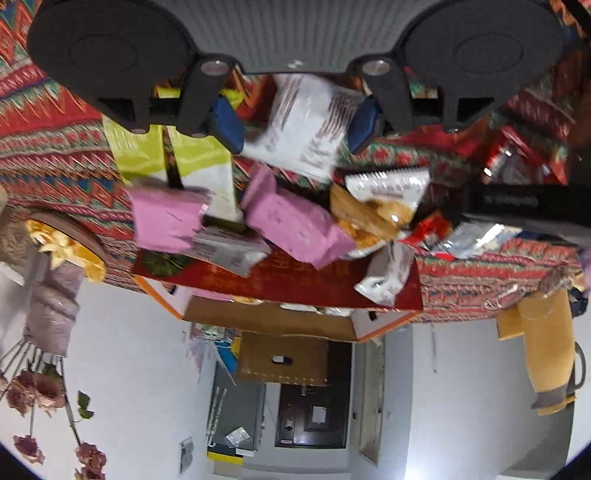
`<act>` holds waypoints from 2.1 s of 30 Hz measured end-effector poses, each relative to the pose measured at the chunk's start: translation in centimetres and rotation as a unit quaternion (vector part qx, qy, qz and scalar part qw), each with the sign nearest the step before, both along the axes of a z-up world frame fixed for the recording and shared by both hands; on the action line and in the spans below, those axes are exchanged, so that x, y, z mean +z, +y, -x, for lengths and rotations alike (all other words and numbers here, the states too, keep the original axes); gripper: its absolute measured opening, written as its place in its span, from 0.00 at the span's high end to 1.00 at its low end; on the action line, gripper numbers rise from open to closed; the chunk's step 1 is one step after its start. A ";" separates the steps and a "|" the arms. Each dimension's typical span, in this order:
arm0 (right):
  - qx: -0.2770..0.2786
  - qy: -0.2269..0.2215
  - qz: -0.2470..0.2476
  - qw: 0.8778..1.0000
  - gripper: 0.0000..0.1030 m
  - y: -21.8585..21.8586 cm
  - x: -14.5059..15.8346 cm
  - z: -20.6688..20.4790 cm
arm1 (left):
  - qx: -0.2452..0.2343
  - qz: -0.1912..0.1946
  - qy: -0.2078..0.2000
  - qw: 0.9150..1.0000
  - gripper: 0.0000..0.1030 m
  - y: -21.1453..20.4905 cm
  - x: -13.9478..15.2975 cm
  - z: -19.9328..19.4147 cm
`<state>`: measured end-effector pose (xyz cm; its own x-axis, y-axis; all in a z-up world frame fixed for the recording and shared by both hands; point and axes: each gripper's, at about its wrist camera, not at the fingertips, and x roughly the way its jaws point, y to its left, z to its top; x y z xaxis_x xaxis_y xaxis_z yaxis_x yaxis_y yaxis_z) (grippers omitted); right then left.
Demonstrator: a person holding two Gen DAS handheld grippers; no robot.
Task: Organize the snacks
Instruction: 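Grasp a blue-and-white wafer packet with the left tool while the right tool reaches a white packet, then lift the wafer packet with the left tool while the right tool grips the white packet, then carry both packets over the cardboard box and open both tools to drop them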
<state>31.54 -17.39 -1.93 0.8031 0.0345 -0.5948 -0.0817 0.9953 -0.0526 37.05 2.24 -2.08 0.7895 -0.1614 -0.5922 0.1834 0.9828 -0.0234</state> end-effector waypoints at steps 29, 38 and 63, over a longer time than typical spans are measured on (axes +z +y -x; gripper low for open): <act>0.019 -0.007 -0.032 0.999 0.61 -7.0 1.3 14.6 | 0.071 0.063 0.014 0.995 0.39 0.0 4.0 20.6; 0.030 -0.020 -0.058 0.998 0.61 -11.3 1.4 19.0 | 0.105 0.054 -0.002 0.993 0.39 -3.0 4.9 24.3; 0.118 -0.076 -0.105 0.985 0.60 -13.4 14.1 -5.3 | 0.046 0.047 -0.041 0.997 0.39 -6.6 16.1 -7.0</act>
